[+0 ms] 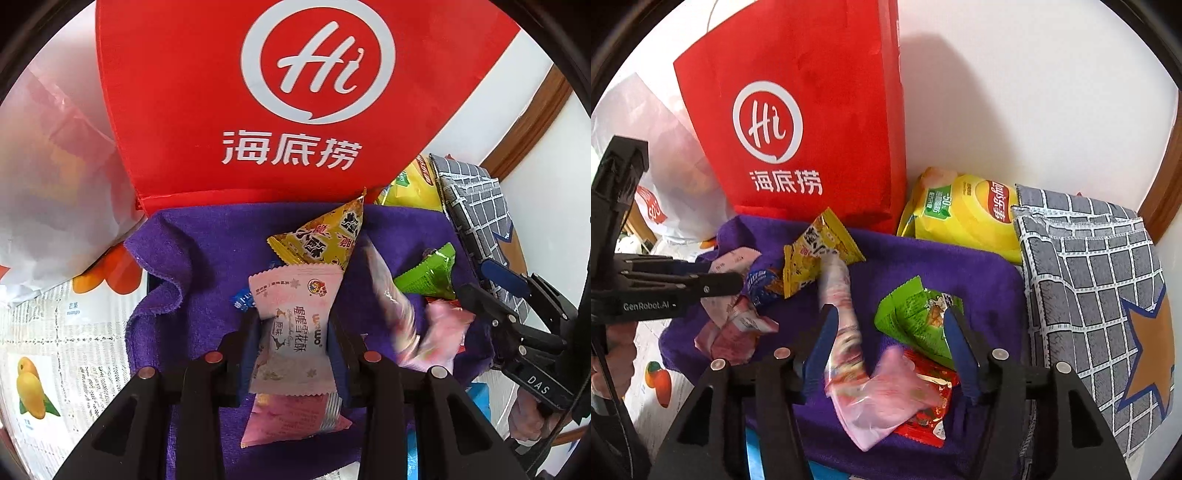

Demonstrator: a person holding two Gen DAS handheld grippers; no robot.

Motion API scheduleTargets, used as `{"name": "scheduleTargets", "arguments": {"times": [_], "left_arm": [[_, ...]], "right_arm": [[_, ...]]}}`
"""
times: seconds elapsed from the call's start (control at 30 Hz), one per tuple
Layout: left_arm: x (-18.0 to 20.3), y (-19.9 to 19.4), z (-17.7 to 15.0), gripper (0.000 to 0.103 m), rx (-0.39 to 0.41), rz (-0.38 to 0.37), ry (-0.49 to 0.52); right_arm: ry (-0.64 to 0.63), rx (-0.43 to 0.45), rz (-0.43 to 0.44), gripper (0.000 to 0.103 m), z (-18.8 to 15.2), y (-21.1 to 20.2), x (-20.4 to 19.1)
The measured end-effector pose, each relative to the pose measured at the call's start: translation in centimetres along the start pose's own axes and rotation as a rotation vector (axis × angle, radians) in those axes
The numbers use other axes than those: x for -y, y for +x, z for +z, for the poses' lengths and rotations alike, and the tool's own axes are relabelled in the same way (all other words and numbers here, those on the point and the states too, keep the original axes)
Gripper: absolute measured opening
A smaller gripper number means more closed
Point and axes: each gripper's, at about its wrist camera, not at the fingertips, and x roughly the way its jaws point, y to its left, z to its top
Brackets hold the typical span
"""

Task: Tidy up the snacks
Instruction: 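Lower both packets onto the towel and open both tools, then move both open tools back from the towel to the remaining snacks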

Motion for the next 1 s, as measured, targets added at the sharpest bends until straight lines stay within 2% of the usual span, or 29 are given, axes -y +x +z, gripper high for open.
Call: {"name": "scheduleTargets", "arguments": {"times": [0.13,0.23,0.47,0.77,1.0], "left_arm": [[0.2,0.1,0.0,0.036,-0.012,0.005,0.012],[0.4,-0.2,0.0,0.049,-0.009,0.001,0.017],[1.0,-2.1,-0.1,0.055,0.029,-0.007,0.035],[2.9,-5.9,-1.1,0.056,0.102,0.013,0.083],[3.7,-9.7,-4.2,0.056,0.135,0.032,0.083]], "right_arm": [[0.017,-0.007,-0.004,0.060,0.1,0.0,0.2],[0.025,-0.003,-0.023,0.060,0.2,-0.2,0.2],[0.036,0.025,-0.090,0.068,0.5,-2.0,-0.5],[0.067,0.112,-0.114,0.071,-0.4,-7.2,-1.2],[0.124,0.158,-0.157,0.071,-2.5,-11.7,-1.4]]}}
